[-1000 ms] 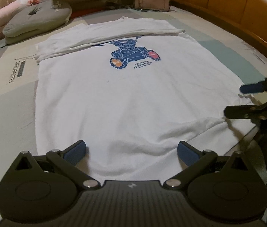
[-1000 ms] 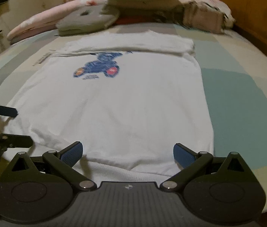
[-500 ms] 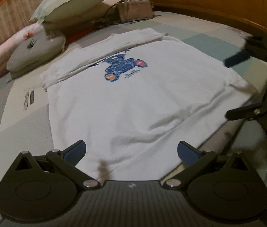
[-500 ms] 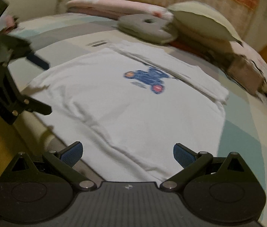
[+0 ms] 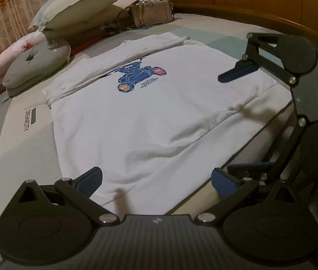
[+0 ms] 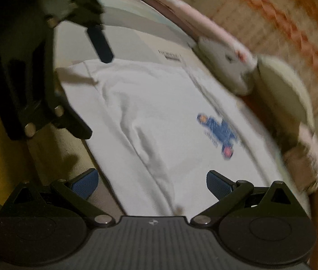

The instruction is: Fold clothes

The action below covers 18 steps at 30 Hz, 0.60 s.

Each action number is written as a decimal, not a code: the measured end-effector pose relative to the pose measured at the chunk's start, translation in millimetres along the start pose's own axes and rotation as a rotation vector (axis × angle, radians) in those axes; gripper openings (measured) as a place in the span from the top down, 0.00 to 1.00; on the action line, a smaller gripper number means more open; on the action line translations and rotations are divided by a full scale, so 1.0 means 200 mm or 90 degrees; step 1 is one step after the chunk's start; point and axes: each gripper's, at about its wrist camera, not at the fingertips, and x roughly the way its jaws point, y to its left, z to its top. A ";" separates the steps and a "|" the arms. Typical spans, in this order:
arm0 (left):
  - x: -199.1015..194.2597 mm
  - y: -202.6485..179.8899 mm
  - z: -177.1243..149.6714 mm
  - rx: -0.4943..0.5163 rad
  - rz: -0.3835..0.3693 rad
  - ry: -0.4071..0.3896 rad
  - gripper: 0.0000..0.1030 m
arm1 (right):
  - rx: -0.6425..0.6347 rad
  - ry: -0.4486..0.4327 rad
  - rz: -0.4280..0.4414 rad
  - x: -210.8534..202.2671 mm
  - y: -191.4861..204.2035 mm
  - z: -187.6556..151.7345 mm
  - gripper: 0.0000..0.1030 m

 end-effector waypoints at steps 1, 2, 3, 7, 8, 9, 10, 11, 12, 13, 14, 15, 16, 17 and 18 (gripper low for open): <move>0.00 0.00 0.00 0.001 0.000 0.000 0.01 | -0.019 -0.003 -0.013 -0.01 0.01 0.00 0.00; 0.00 0.01 0.00 0.002 0.000 -0.001 0.01 | -0.036 -0.005 -0.026 -0.01 0.02 -0.01 0.00; -0.01 0.01 0.01 0.003 0.001 -0.003 0.01 | -0.048 -0.003 -0.039 -0.01 0.02 -0.01 0.00; -0.01 0.01 0.03 0.004 -0.009 -0.010 0.01 | -0.071 0.010 -0.085 -0.01 -0.01 -0.04 0.00; -0.01 0.01 0.03 0.006 -0.012 -0.011 0.01 | -0.063 0.010 -0.089 -0.01 -0.03 -0.05 0.00; -0.01 0.01 0.03 0.010 -0.016 -0.012 0.01 | -0.048 0.007 -0.089 -0.02 -0.06 -0.04 0.00; -0.01 0.00 0.03 0.017 -0.020 -0.012 0.01 | -0.035 0.004 -0.089 -0.03 -0.08 -0.04 0.00; 0.00 -0.02 0.04 0.025 -0.024 -0.012 0.01 | -0.025 0.001 -0.090 -0.03 -0.09 -0.04 0.00; 0.01 -0.03 0.04 0.037 -0.027 -0.013 0.01 | -0.019 0.000 -0.090 -0.04 -0.10 -0.04 0.00; 0.02 -0.05 0.05 0.048 -0.030 -0.013 0.01 | -0.016 -0.001 -0.091 -0.04 -0.11 -0.04 0.00; 0.04 -0.07 0.05 0.060 -0.032 -0.013 0.01 | -0.013 -0.001 -0.091 -0.03 -0.12 -0.04 0.00; 0.06 -0.09 0.06 0.073 -0.030 -0.013 0.01 | -0.010 -0.001 -0.092 -0.03 -0.12 -0.04 0.00; 0.08 -0.10 0.07 0.085 -0.025 -0.013 0.01 | -0.008 -0.002 -0.092 -0.03 -0.13 -0.04 0.00; 0.10 -0.11 0.07 0.095 -0.016 -0.014 0.01 | -0.006 -0.002 -0.092 -0.03 -0.13 -0.04 0.00; 0.13 -0.13 0.08 0.106 -0.003 -0.016 0.01 | -0.004 -0.003 -0.092 -0.03 -0.13 -0.04 0.00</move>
